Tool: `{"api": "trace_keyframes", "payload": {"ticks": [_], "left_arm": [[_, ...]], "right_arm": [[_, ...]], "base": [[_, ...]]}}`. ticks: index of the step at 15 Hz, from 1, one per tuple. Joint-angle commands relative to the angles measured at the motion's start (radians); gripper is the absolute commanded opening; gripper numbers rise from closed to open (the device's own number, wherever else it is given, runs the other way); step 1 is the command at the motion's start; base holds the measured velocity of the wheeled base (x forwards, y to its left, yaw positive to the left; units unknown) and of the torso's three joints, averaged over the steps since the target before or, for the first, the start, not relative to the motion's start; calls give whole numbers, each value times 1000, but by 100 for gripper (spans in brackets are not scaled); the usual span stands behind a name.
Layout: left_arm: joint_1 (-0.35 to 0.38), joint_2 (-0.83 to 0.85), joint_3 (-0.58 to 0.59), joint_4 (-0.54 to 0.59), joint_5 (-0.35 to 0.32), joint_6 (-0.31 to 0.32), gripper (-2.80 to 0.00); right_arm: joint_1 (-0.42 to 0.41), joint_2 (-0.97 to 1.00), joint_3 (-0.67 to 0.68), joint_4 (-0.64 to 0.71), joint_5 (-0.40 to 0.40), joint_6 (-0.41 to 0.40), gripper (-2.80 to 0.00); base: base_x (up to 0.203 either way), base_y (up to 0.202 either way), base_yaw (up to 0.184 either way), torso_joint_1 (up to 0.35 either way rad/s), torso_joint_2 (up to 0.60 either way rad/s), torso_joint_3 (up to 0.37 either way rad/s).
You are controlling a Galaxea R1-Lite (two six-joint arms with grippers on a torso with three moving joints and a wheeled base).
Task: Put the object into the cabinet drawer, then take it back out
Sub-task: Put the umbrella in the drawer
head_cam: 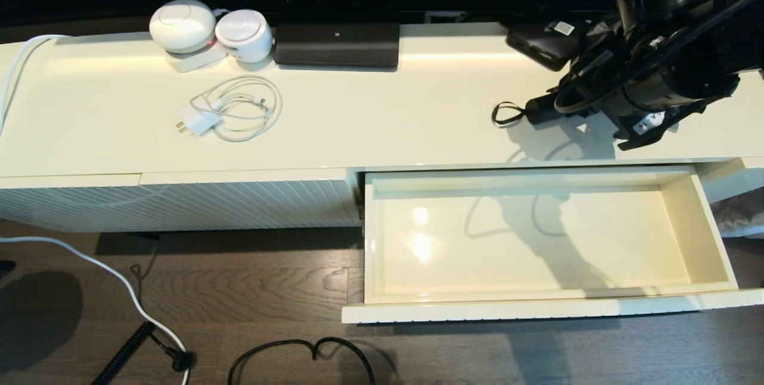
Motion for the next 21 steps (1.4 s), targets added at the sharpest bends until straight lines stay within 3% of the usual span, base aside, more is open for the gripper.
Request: {"api": "trace_keyframes", "payload": {"ticks": [1,2,3,12,21], "left_arm": [[0,-2,0,0,0,-1,-280],[0,-2,0,0,0,0,-280],[0,-1,0,0,0,0,-280],[0,-2,0,0,0,0,-280],[0,-2,0,0,0,-1,-280]], "right_arm": [[2,-3,0,0,-3,1,0],[4,-4,0,0,-3,-1,0],[6,-5,0,0,-3,-1,-280],[2,3,74,-1,63,16,-280],[34,-64,133,8,48,13,-280]], "base": [[0,0,0,0,0,0],[0,0,0,0,0,0],[0,0,0,0,0,0],[0,0,0,0,0,0],[0,0,0,0,0,0]]}}
